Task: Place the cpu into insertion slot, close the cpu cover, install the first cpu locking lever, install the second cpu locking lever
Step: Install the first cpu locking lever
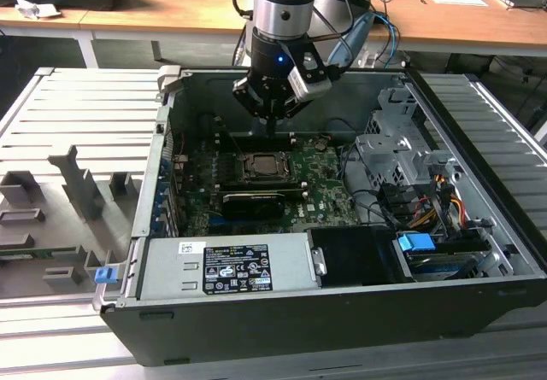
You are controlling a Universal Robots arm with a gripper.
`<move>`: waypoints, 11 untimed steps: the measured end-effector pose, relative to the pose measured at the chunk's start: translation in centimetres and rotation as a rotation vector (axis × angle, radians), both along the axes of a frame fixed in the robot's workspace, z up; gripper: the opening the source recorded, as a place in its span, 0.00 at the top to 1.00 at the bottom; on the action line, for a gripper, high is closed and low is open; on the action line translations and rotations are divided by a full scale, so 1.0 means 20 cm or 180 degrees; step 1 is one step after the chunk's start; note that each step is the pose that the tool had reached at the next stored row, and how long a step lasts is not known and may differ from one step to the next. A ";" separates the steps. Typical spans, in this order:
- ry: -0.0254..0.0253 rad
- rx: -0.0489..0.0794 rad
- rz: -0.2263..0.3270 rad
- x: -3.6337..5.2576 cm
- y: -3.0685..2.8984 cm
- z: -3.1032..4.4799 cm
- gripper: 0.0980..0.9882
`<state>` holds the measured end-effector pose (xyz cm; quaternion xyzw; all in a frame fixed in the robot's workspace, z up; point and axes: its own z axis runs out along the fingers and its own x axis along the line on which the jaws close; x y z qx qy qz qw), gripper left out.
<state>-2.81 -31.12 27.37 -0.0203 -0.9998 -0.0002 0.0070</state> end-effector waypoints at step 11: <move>-0.0024 0.0078 0.0313 -0.124 0.000 -0.030 0.99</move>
